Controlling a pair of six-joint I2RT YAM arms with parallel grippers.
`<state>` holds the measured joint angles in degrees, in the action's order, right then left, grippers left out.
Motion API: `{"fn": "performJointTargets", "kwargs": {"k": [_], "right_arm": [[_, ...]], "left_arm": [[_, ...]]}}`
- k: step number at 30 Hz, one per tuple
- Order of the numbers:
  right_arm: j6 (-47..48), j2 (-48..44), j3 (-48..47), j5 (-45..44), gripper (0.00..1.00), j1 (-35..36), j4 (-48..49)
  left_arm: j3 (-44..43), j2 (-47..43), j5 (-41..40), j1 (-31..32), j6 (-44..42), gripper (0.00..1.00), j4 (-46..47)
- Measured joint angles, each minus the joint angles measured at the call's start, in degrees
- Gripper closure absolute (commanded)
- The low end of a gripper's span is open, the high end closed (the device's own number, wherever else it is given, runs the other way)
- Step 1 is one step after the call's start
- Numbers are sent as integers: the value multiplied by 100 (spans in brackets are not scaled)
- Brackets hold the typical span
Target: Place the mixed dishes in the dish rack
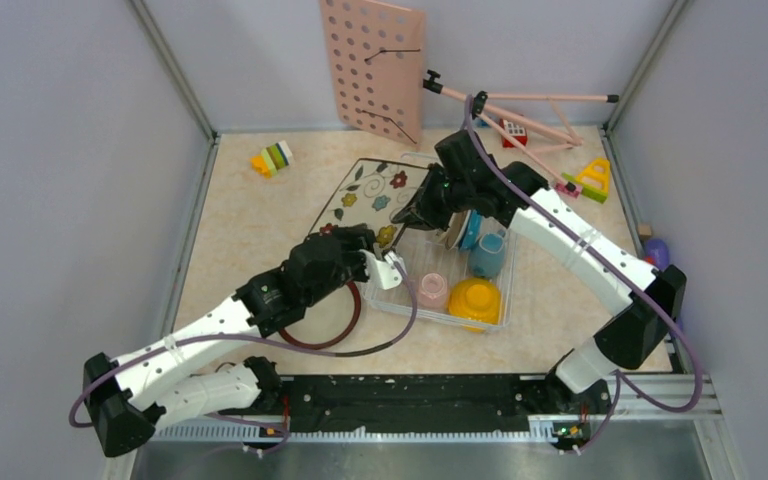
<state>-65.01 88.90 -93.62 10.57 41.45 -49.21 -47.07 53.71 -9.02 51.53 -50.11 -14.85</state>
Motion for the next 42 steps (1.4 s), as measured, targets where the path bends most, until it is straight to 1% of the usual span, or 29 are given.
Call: {"fn": "performJointTargets", "kwargs": {"k": [1, 2, 3, 4, 5, 6, 10, 14, 21, 25, 29, 36, 42], "right_arm": [[-57, -24, 94, 50, 82, 0, 103], [-170, -76, 229, 107, 68, 0, 278], [-293, -127, 339, 101, 49, -13, 466], [-297, -188, 417, 133, 24, -59, 529], [-332, -267, 487, 118, 12, -76, 632], [-306, -376, 531, 61, 9, -76, 785], [-4, -1130, 540, -382, 8, -122, 1220], [348, -1832, 297, -1047, 8, -293, 1368], [885, -2457, 221, -2085, 8, -339, 1316], [1246, -2717, 538, -2564, 9, -339, 1316], [1690, -3134, 1193, -2973, 10, -339, 1381], [2284, -4035, 2164, -3628, 12, -339, 1572], [2684, -4572, 2514, -4022, 13, -339, 1714]], "left_arm": [[48, 28, -101, 24, -35, 98, 157], [127, 50, -140, 52, -138, 100, 245], [216, 52, -398, 94, -389, 100, 420], [251, 57, -284, 111, -210, 100, 544], [297, 107, -289, 114, -118, 100, 610], [361, 184, -350, 122, -74, 100, 636], [586, 323, -446, 133, 553, 100, 835], [647, 326, -662, 133, 1283, 100, 990], [400, 326, -1274, 133, 2203, 100, 1517], [138, 326, -1600, 122, 2664, 100, 1742], [-90, 334, -1731, 107, 3228, 100, 1958], [-313, 785, -1646, 35, 3871, 100, 2726], [-313, 1355, -922, -433, 4610, 100, 3145]]}}
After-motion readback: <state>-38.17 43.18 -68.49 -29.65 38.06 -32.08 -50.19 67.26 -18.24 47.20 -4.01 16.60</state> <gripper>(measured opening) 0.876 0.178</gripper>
